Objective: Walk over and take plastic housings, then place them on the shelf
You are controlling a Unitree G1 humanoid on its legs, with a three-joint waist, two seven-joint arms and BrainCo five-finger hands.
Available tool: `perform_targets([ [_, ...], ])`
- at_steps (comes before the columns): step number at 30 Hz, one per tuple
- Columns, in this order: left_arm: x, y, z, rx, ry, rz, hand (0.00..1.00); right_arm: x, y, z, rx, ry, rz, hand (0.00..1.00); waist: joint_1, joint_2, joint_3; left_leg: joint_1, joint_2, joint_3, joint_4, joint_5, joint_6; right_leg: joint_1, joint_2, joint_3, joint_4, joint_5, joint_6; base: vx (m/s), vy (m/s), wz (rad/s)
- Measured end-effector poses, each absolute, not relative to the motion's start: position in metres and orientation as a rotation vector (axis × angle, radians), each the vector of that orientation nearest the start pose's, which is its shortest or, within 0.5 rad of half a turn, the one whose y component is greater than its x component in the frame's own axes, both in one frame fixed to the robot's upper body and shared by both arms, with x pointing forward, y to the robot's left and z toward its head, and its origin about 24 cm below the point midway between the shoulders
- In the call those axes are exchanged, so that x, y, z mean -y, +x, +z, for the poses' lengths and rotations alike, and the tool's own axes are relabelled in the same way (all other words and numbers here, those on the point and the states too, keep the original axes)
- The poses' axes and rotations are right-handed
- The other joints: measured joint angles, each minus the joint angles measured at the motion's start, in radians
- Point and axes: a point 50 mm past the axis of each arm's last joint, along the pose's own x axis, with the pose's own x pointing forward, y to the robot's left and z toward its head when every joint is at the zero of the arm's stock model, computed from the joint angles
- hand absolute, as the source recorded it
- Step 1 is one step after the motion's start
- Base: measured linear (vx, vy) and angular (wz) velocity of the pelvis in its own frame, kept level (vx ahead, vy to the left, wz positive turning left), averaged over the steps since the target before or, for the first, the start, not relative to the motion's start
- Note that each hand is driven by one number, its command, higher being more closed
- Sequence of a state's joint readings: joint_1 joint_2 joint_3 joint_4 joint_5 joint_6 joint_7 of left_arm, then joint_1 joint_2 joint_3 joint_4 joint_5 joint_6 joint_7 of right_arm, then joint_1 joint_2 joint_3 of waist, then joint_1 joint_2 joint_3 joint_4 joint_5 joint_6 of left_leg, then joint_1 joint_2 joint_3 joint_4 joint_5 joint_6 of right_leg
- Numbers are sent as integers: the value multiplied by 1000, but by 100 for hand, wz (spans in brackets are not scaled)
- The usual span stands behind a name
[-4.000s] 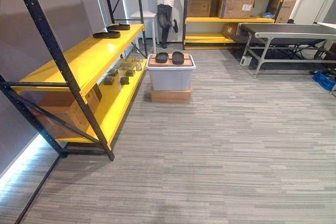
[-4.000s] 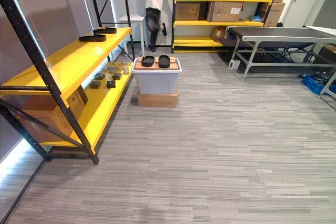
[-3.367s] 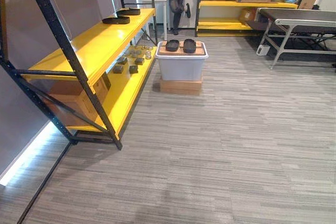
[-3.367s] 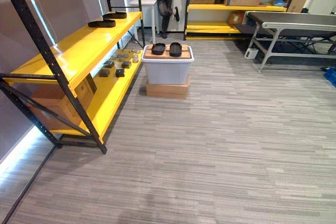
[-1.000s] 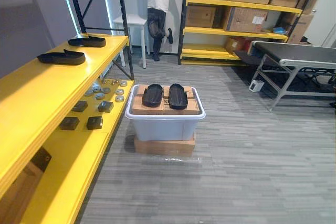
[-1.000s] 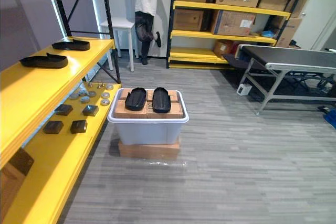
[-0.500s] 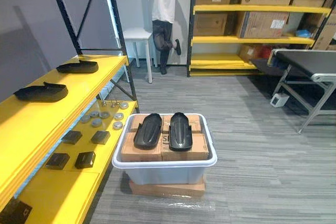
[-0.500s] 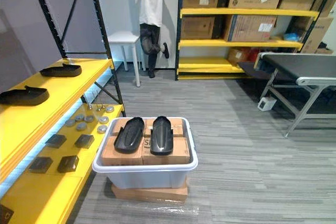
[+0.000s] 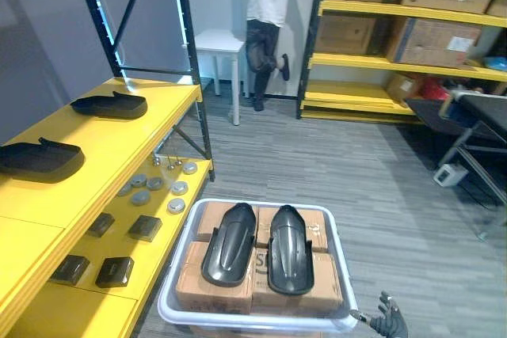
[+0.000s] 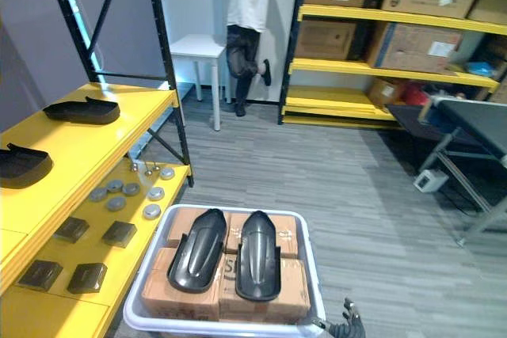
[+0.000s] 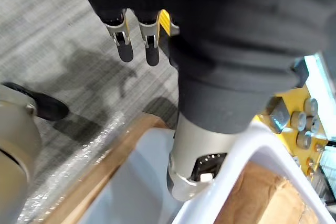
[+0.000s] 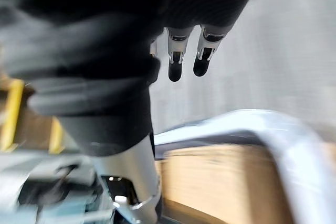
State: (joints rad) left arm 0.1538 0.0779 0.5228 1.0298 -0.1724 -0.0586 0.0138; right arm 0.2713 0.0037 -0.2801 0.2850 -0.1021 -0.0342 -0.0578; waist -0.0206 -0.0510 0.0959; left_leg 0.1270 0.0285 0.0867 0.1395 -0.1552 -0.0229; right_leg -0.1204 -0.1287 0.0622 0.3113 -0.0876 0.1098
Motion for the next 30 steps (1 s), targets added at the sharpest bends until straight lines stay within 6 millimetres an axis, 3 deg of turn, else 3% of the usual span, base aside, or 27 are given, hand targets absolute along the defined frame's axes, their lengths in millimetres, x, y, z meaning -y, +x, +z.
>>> perform_targets([
  [2,-238,48,-160,-1047,-328,684,0,228,162,-54,-443,-185,-330,0,3,33,-9,-8,46,-5,-24,-9,-19,19,44,-23,-85,17,-24,340,-256,2],
  [4,-234,51,-161,-1055,-314,655,0,224,182,-39,-358,-234,-287,0,1,40,11,-28,66,-11,-41,-1,-33,14,64,-37,-128,34,-34,186,-149,2],
  [8,-228,62,-161,-1054,-275,605,0,225,210,-19,-255,-282,-302,0,14,54,52,-75,60,-31,-27,0,-34,19,56,-53,-203,73,-31,36,-6,13],
  [12,-225,88,-157,-1008,-231,558,0,221,242,9,-125,-302,-366,0,40,75,146,-157,31,-71,44,1,-33,16,21,-88,-254,111,-23,-66,54,26],
  [18,-220,103,-153,-976,-192,522,0,213,278,47,23,-276,-473,0,68,82,239,-267,22,-96,89,0,-32,-63,15,-103,-254,142,-26,-110,36,14],
  [24,-215,129,-144,-895,-186,495,0,219,295,67,54,-267,-581,0,88,106,318,-362,22,-102,155,-7,-21,-144,16,-100,-213,158,-29,-129,31,1],
  [30,-208,159,-133,-812,-207,466,0,224,328,91,68,-296,-596,0,91,130,347,-493,29,-103,260,-22,-16,-266,20,-95,-134,159,-30,-129,12,-2],
])
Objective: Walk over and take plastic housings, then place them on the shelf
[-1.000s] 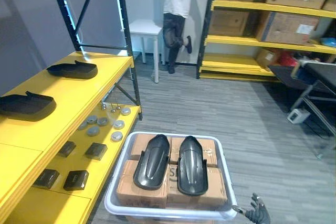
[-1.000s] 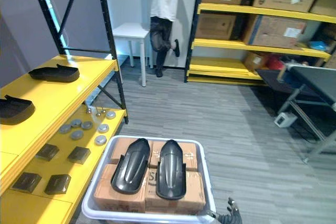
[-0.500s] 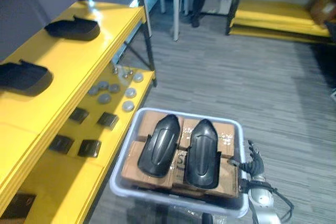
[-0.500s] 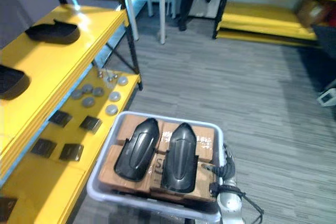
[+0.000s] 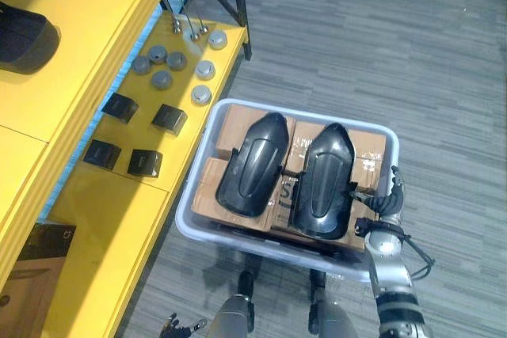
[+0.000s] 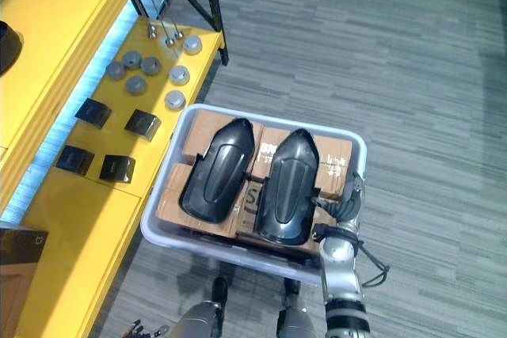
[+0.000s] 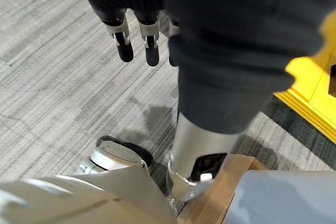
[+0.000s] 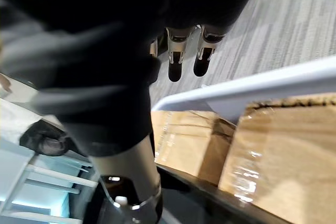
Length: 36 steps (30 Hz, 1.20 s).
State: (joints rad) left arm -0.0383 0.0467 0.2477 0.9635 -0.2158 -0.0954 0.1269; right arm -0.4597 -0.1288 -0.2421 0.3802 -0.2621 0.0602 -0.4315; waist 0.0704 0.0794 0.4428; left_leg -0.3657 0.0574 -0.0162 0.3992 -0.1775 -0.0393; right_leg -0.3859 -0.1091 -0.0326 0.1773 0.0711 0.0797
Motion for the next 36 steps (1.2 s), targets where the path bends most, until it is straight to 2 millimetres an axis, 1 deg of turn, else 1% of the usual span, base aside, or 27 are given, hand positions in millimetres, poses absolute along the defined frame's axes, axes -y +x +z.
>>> perform_targets([
  [1,-207,166,-131,-792,-220,464,0,224,336,99,79,-303,-591,0,0,5,4,-35,8,-2,36,-10,-2,-29,4,0,23,0,0,-116,-14,-4],
  [4,-203,180,-125,-751,-252,460,0,228,347,110,88,-328,-586,0,4,10,8,-108,18,-11,107,-30,-3,-91,14,-2,77,-8,-4,-111,-9,-1],
  [7,-200,191,-120,-727,-255,443,0,232,359,123,95,-344,-561,0,5,11,15,-165,20,-17,156,-39,-4,-145,12,-4,129,-21,-5,-121,-21,4],
  [8,-198,194,-118,-718,-264,436,0,233,366,130,95,-363,-538,0,4,13,17,-190,21,-22,176,-41,-2,-167,12,-7,145,-23,-6,-112,-32,5],
  [9,-197,198,-117,-711,-270,430,0,234,372,137,101,-371,-523,100,4,14,17,-216,22,-26,194,-42,-2,-187,12,-10,159,-24,-7,-109,-36,6],
  [10,-196,200,-117,-709,-279,432,0,235,374,142,107,-369,-523,100,3,14,17,-229,22,-29,202,-43,-2,-199,12,-11,165,-24,-7,-106,-42,7],
  [12,-196,205,-114,-698,-281,426,0,240,382,160,128,-401,-517,100,-2,14,19,-265,23,-37,226,-43,-3,-228,12,-19,183,-25,-9,-95,-42,7],
  [14,-196,210,-112,-690,-278,421,0,246,387,177,152,-467,-510,100,-5,13,20,-290,24,-39,241,-43,-3,-251,11,-21,199,-24,-8,-75,-41,2],
  [17,-197,212,-111,-689,-276,418,0,246,392,185,153,-556,-469,100,-11,13,20,-294,31,-39,248,-44,-5,-253,14,-30,203,-24,-8,-38,-45,-3],
  [19,-197,213,-111,-685,-277,418,0,241,395,190,157,-631,-435,100,-21,12,19,-297,36,-39,251,-45,-6,-261,17,-31,213,-27,-13,-24,-56,-2],
  [21,-197,214,-110,-680,-292,423,0,232,398,195,175,-717,-405,100,-34,12,19,-302,44,-35,252,-45,-7,-269,21,-34,216,-27,-15,-17,-65,-7],
  [23,-194,218,-108,-673,-297,411,0,228,400,199,185,-762,-378,100,-38,11,19,-299,52,-32,251,-44,-10,-270,27,-35,216,-27,-16,-9,-74,-9],
  [24,-191,220,-107,-670,-299,401,0,218,402,203,207,-810,-350,100,-40,10,18,-294,55,-28,246,-42,-12,-270,29,-34,216,-26,-17,-3,-69,-7],
  [25,-187,224,-105,-663,-294,382,0,208,403,209,241,-836,-322,100,-40,10,18,-284,56,-23,236,-39,-17,-267,29,-32,216,-25,-18,-4,-83,-7],
  [28,-181,232,-99,-623,-288,355,0,194,399,223,339,-908,-309,100,-28,9,18,-237,59,-17,211,-33,-22,-232,28,-35,211,-28,-23,5,-63,-1],
  [30,-179,237,-93,-590,-284,340,0,191,392,226,393,-918,-310,100,-28,5,16,-203,56,-17,186,-26,-24,-198,26,-38,193,-28,-23,17,-34,7],
  [31,-178,239,-91,-576,-289,341,0,190,389,225,407,-921,-309,100,-29,3,15,-192,54,-17,175,-23,-25,-188,24,-39,188,-28,-23,34,-24,12],
  [32,-177,244,-84,-538,-290,338,0,190,383,222,426,-921,-313,100,-30,-1,12,-169,48,-18,151,-13,-24,-170,17,-41,177,-28,-23,39,-20,14],
  [33,-177,250,-74,-480,-286,325,0,195,378,215,425,-929,-330,100,-30,-4,10,-147,42,-19,127,-4,-23,-150,13,-43,164,-27,-24,45,-20,16],
  [34,-176,253,-68,-449,-281,317,0,198,377,211,413,-928,-341,100,-30,-4,11,-133,38,-23,116,0,-23,-136,11,-47,153,-25,-26,53,-14,22],
  [36,-178,260,-45,-316,-282,300,0,216,371,191,345,-957,-384,100,-37,-5,10,-91,28,-42,73,16,-24,-85,3,-66,118,-21,-31,75,-4,28],
])
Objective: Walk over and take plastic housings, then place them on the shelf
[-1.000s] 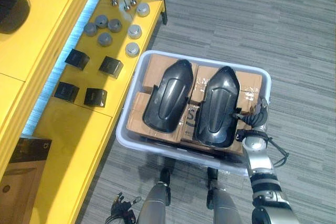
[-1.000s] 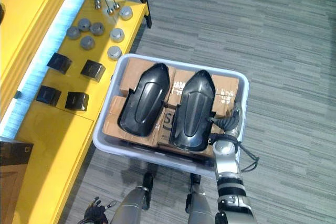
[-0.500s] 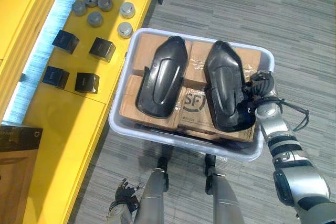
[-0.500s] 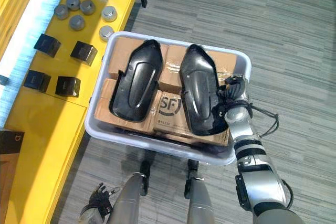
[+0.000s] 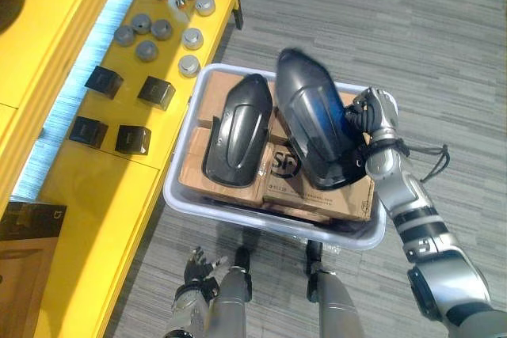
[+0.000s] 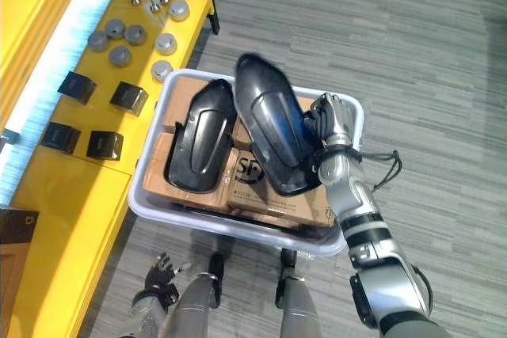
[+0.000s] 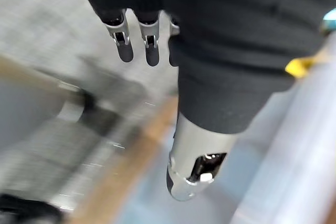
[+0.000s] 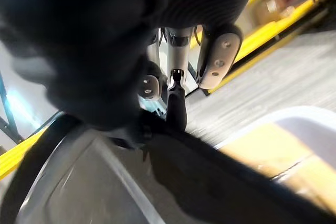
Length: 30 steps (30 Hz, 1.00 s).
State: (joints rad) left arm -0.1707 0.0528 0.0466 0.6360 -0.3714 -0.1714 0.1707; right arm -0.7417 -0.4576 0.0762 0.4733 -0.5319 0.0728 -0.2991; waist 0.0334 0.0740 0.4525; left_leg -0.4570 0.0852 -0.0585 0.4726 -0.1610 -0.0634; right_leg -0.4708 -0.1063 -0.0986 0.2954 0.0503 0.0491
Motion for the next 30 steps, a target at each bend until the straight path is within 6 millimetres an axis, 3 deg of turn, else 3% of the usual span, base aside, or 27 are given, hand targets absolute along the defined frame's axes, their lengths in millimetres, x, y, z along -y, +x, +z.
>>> perform_targets([
  [4,-190,250,-2,-92,-289,316,0,243,356,159,236,-991,-450,100,-17,-1,0,87,-11,-8,-71,20,3,98,-6,-19,-81,19,4,89,15,12],
  [8,-185,244,34,71,-302,270,0,254,342,138,177,-1010,-465,100,-18,-2,-25,155,-17,-20,-118,27,7,174,-7,-28,-129,24,9,75,26,12],
  [12,-168,248,64,204,-316,198,0,233,336,123,187,-945,-428,100,-19,-5,-80,208,-19,-12,-180,47,11,248,-2,-27,-241,71,10,50,26,-3],
  [16,-131,261,81,243,-335,41,0,209,337,112,185,-883,-383,100,-18,-26,-142,255,-20,7,-251,72,8,297,2,-19,-339,118,7,37,9,-10],
  [19,-110,274,88,251,-327,-46,0,196,338,110,199,-866,-355,100,-18,-47,-177,273,-17,29,-284,84,3,300,10,4,-361,131,4,26,-9,-21],
  [23,-89,299,85,188,-299,-115,0,170,336,124,300,-821,-327,100,-47,-62,-218,330,-6,62,-331,91,-1,323,22,32,-379,139,-1,33,-8,-26],
  [30,-83,316,60,36,-244,-84,0,130,330,133,403,-778,-235,100,-71,-92,-268,380,6,108,-360,93,-3,336,35,74,-379,141,-3,36,30,-21],
])
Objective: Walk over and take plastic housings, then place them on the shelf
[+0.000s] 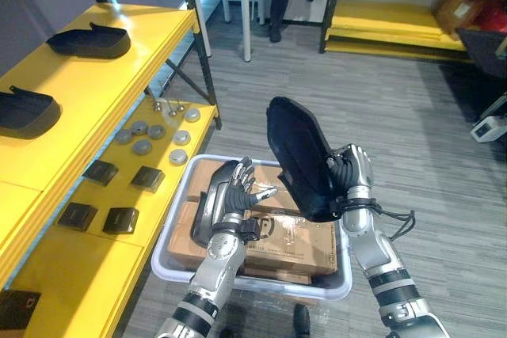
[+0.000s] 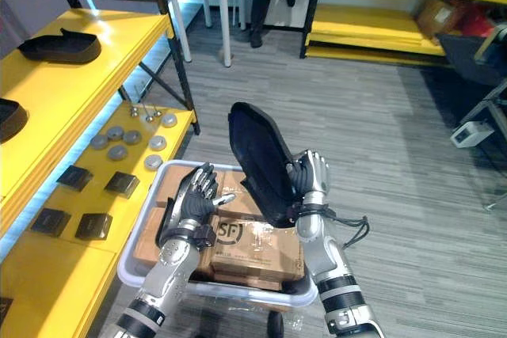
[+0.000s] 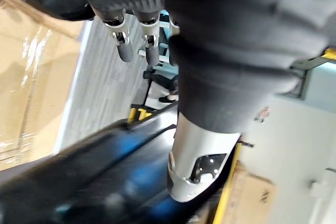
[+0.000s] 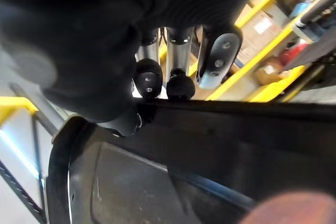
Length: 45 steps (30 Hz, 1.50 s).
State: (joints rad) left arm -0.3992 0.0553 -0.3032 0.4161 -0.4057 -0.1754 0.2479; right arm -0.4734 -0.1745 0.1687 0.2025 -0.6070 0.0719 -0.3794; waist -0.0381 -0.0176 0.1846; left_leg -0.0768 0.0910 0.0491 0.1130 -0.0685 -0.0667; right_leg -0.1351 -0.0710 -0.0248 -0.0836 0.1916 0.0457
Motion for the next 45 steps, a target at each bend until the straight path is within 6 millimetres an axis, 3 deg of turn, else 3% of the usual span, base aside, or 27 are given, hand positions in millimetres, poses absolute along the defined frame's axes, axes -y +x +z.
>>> perform_targets([
  [4,-82,317,51,-17,-238,-57,0,106,327,129,415,-737,-163,100,0,-6,-11,16,-1,9,-5,2,-2,8,0,11,0,3,1,15,48,-7],
  [11,-84,322,42,-79,-212,-24,0,91,321,134,453,-693,-123,100,-1,-20,-26,30,-2,17,-9,2,-1,15,-1,20,-1,5,2,16,69,-4],
  [17,-83,326,45,-106,-354,-5,0,74,312,130,469,-641,-52,100,-8,-27,-36,43,-1,36,-17,2,-2,15,-1,39,-1,7,4,33,73,-9],
  [18,-83,327,45,-111,-377,-2,100,73,310,129,471,-636,-49,100,-8,-28,-38,44,-1,36,-18,2,-2,15,-1,40,-1,7,4,36,89,-4],
  [27,-97,330,53,-52,-779,102,100,63,302,121,469,-563,-4,100,-10,-41,-51,62,0,61,-26,2,-1,16,1,63,-1,11,4,21,77,-8],
  [37,-102,316,56,11,-901,78,100,58,292,128,543,-490,19,100,-23,-46,-54,61,2,45,-27,3,-1,25,-2,45,-2,11,5,25,77,5],
  [41,-114,295,51,50,-904,117,100,49,279,122,555,-436,60,100,-11,-46,-55,49,-1,-27,-29,12,-3,56,-8,-34,-1,5,6,11,45,52],
  [45,-140,274,55,138,-807,173,100,34,270,117,531,-346,132,100,25,-43,-55,14,-24,-191,-41,61,-9,102,-27,-200,-1,-21,0,-30,11,118],
])
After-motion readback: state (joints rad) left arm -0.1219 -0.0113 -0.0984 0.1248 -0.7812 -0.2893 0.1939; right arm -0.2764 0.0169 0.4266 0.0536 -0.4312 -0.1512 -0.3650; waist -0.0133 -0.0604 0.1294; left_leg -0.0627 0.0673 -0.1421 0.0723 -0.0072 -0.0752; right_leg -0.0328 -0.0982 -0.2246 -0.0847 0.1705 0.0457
